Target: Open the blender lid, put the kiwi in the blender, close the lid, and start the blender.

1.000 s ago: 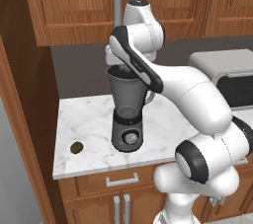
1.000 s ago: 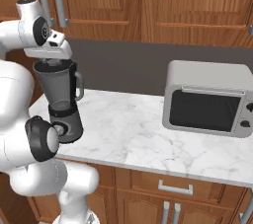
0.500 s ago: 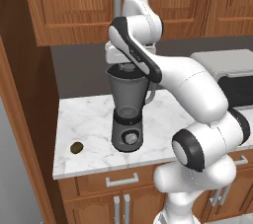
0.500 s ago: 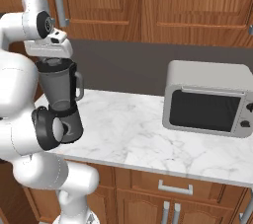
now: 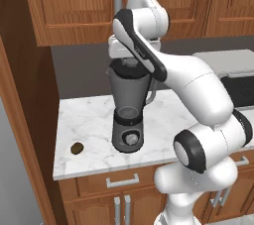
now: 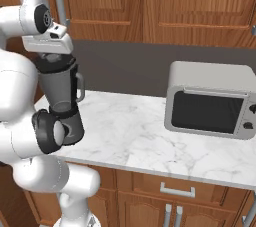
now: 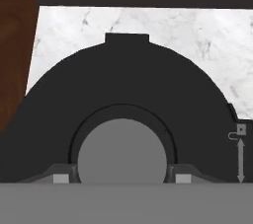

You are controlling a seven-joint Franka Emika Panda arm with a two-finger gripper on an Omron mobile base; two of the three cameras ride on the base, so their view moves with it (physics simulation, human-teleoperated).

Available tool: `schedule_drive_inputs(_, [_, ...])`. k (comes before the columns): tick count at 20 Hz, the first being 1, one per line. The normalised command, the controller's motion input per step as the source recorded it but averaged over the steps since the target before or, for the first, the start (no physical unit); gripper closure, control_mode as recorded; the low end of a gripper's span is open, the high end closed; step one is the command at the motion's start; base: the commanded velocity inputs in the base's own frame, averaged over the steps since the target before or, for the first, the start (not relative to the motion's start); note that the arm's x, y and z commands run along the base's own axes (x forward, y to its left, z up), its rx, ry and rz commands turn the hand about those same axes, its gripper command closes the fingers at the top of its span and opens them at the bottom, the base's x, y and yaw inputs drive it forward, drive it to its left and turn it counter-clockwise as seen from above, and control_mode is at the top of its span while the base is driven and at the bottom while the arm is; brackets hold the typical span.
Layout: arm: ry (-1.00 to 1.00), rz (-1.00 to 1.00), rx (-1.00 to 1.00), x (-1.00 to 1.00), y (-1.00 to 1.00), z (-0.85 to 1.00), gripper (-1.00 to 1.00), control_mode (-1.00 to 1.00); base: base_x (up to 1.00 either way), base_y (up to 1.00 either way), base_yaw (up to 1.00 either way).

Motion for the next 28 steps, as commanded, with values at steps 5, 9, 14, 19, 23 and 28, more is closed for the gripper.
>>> schedule_drive_inputs(5, [-0.14, 0.0, 0.03, -0.4, -0.23, 0.33, 1.0, -1.0, 0.0, 0.0, 0.0])
schedule_drive_inputs(9, [-0.14, 0.0, 0.05, -0.6, -0.34, 0.34, 1.0, -1.0, 0.0, 0.0, 0.0])
schedule_drive_inputs(14, [-0.16, 0.0, 0.08, -0.67, -0.64, 0.13, 1.0, -1.0, 0.0, 0.0, 0.0])
schedule_drive_inputs(19, [-0.12, 0.0, 0.12, -0.6, -0.98, -0.1, 1.0, -1.0, 0.0, 0.0, 0.0])
schedule_drive_inputs(23, [-0.01, 0.0, 0.05, -0.29, -1.0, -0.52, 1.0, -1.0, 0.0, 0.0, 0.0])
schedule_drive_inputs(28, [0.0, -0.01, -0.01, -0.07, -0.93, -0.61, 1.0, -1.0, 0.0, 0.0, 0.0])
